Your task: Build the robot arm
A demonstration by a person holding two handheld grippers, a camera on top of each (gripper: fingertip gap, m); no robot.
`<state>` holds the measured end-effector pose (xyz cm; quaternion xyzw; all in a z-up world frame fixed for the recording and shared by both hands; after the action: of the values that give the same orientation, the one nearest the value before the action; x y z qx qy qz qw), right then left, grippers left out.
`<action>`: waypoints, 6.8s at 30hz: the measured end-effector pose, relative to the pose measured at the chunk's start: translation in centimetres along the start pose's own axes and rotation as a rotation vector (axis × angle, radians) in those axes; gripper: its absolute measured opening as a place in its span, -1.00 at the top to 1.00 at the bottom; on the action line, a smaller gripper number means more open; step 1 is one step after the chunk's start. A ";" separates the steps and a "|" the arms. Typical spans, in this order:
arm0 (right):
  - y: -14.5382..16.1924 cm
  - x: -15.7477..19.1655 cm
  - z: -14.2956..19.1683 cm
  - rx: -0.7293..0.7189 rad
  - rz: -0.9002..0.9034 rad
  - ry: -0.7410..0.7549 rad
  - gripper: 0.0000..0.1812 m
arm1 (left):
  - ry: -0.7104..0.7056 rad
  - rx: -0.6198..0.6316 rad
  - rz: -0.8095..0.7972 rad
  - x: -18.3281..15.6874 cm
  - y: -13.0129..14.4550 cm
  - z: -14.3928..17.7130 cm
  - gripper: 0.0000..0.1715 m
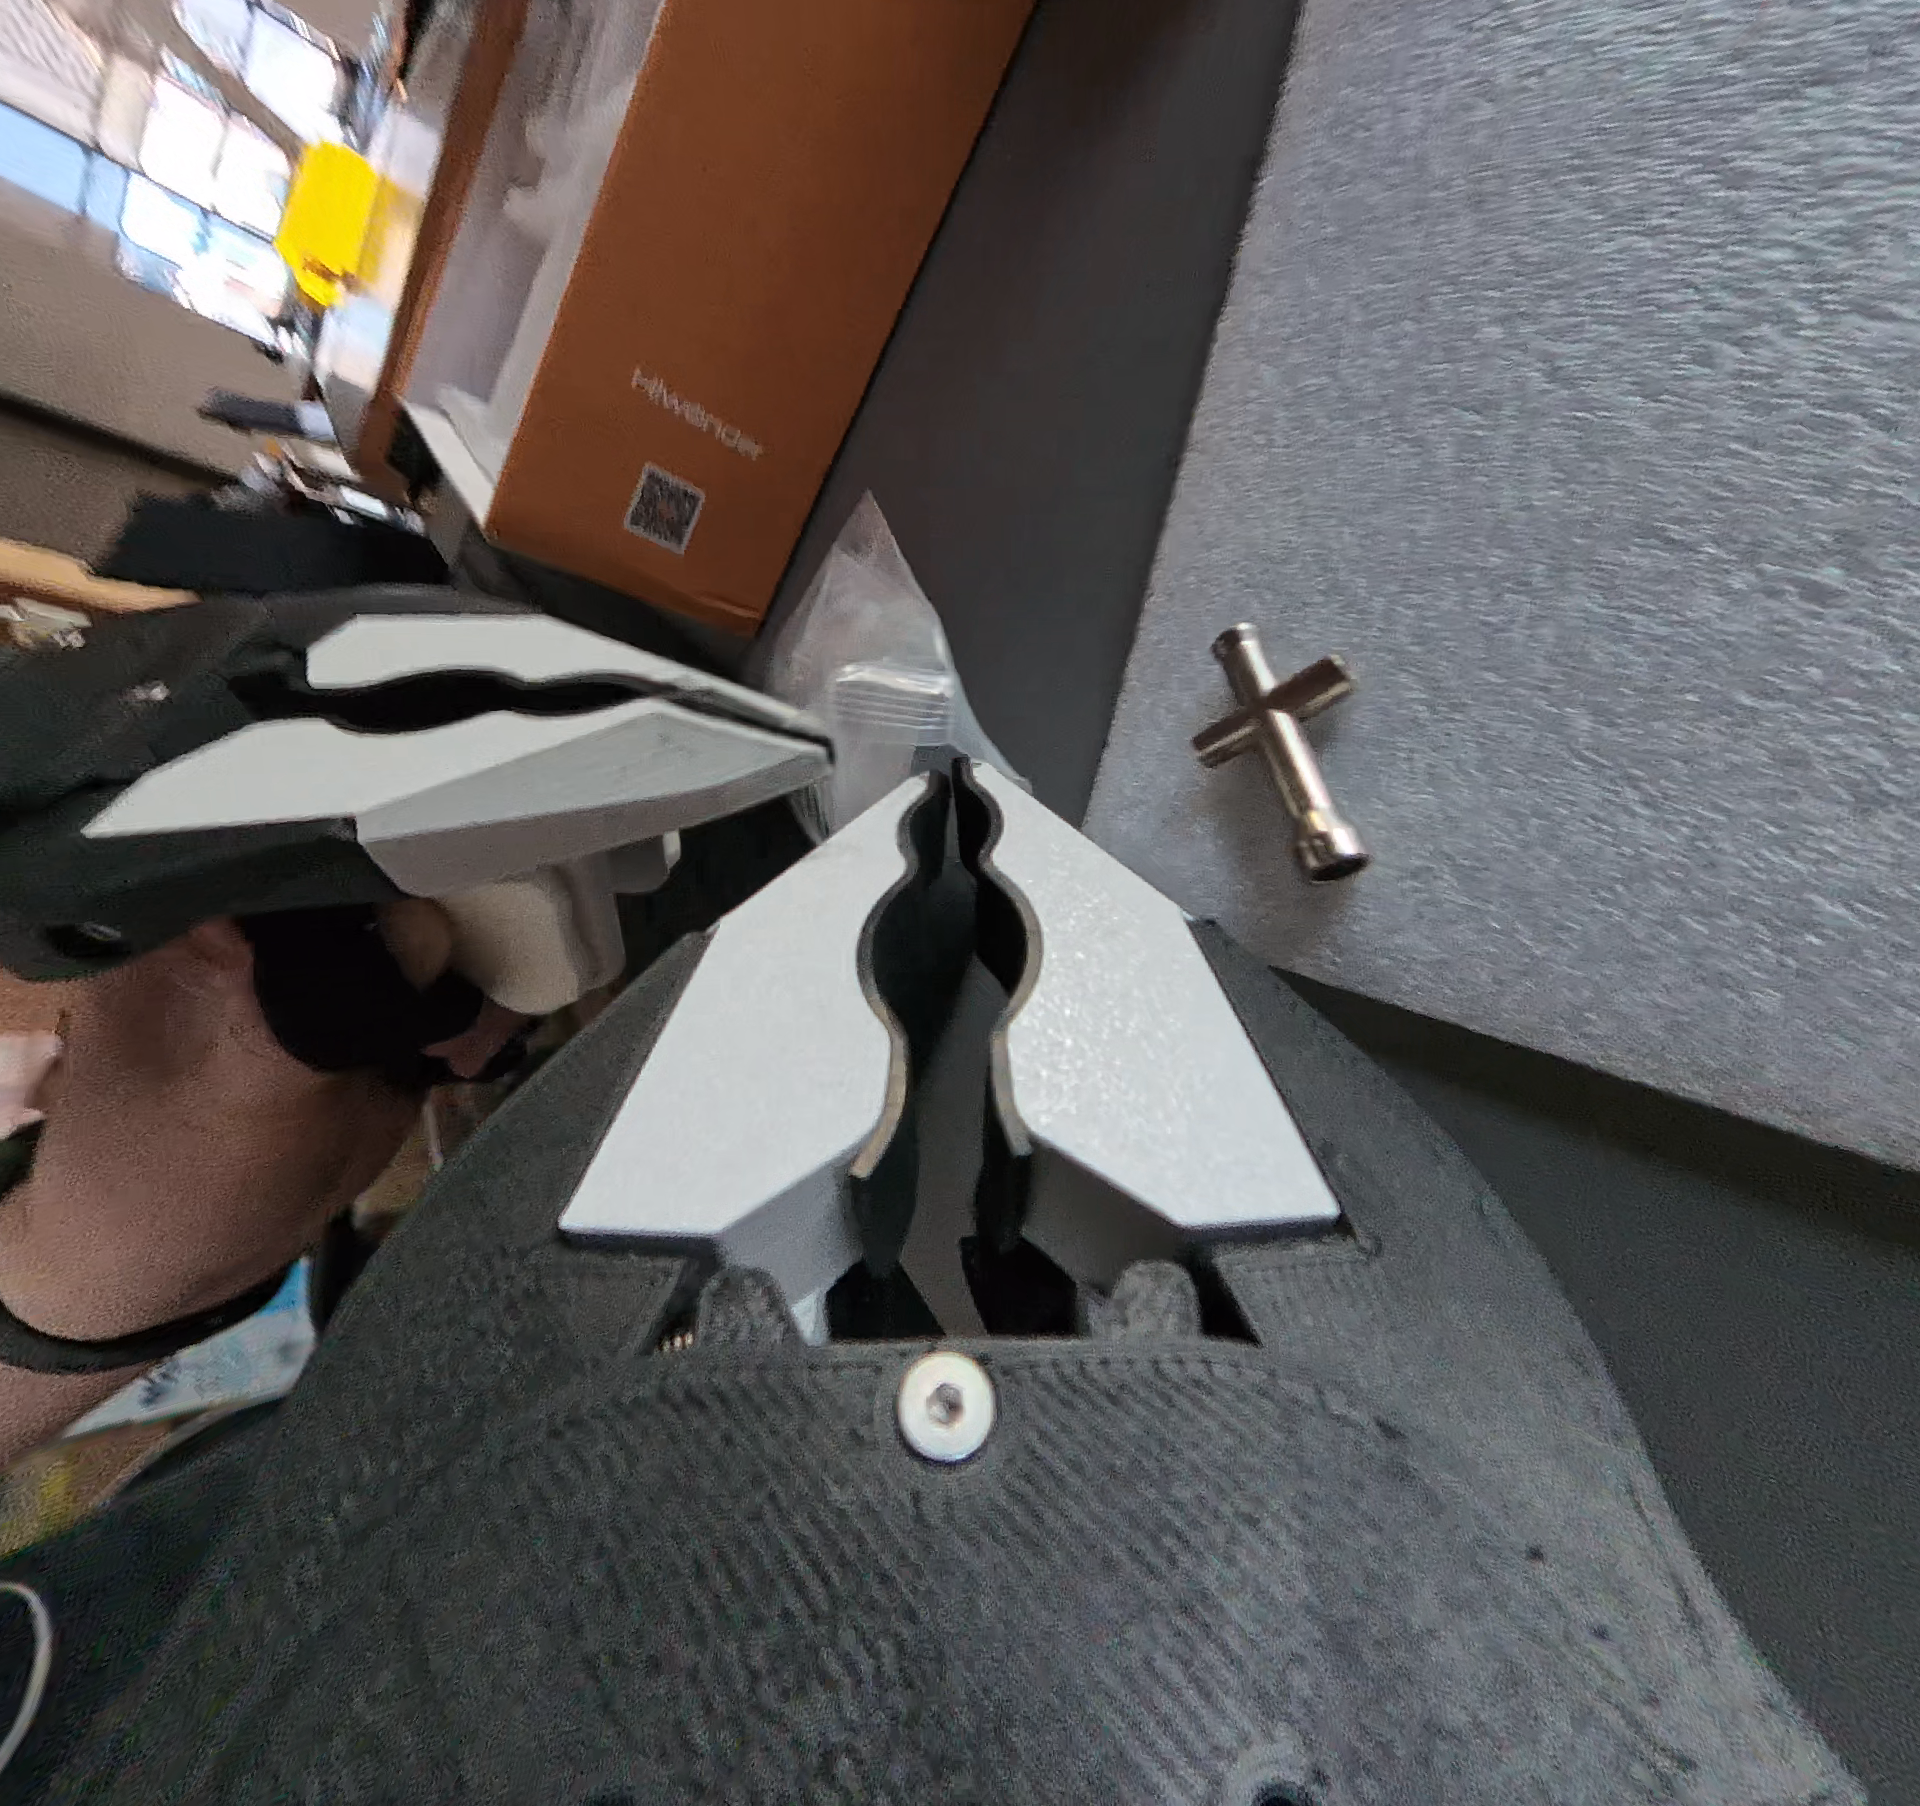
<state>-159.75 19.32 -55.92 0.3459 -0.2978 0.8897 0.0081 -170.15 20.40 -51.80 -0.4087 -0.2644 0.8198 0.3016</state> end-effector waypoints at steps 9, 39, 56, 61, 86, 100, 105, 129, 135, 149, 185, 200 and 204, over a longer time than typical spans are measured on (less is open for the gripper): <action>0.1 -0.8 -0.1 -0.029 -0.185 -0.149 0.93 | 0.046 0.003 0.017 0.5 0.3 -0.2 1.00; -6.9 -1.1 -4.7 0.602 -0.119 -0.121 1.00 | 0.005 0.032 -0.332 -1.0 2.7 1.5 1.00; -14.4 -7.5 2.4 -0.207 -0.018 -0.232 1.00 | -0.077 0.053 -0.389 4.7 -5.5 -3.1 0.69; -15.2 -6.5 3.3 -0.170 0.198 -0.164 1.00 | 0.051 0.006 -0.217 5.6 -6.7 -3.1 0.68; -13.8 -4.9 3.1 -0.058 0.442 -0.165 1.00 | 0.438 0.168 -0.416 7.7 -14.5 -3.8 0.66; -15.5 -4.2 5.3 -0.067 0.516 -0.331 1.00 | 0.553 0.494 -0.805 3.5 -17.5 -6.3 0.77; -16.1 -4.1 5.8 -0.083 0.528 -0.354 1.00 | 0.583 0.516 -0.851 2.9 -17.5 -6.5 0.87; -13.0 -4.4 8.5 -0.708 0.108 -0.394 1.00 | 0.850 0.228 -0.025 4.9 -23.3 -1.7 1.00; -13.7 -3.7 10.1 -0.777 0.157 -0.340 1.00 | 0.885 0.183 0.030 5.1 -23.7 -1.8 1.00; -14.6 -2.8 10.0 -0.767 0.189 -0.328 0.86 | 0.932 0.180 0.065 4.9 -23.2 -2.2 1.00; -10.1 -9.0 5.7 -0.489 -0.285 -0.507 1.00 | 0.673 0.190 0.239 10.1 -18.4 -4.2 1.00; -11.6 -12.8 4.4 0.245 -0.086 -0.244 0.99 | 0.242 -0.003 0.373 12.3 -15.1 -5.9 0.63; -13.7 -12.1 4.5 0.374 -0.111 -0.414 0.99 | 0.107 0.027 0.215 10.3 -15.8 -5.2 0.47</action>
<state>-144.76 30.51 -53.60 0.5316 -0.1042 0.8378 -0.0683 -166.46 39.43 -49.06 -0.4739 -0.1914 0.8278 0.2312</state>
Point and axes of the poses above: each gripper's, where its closed fingertips meet, z back along the fingers, y out of its underside, x = y × z across the jaws, the point moved 8 cm from there along z, back along the fingers, and after that the axes turned 9 degrees about y, right-handed, at the moved point
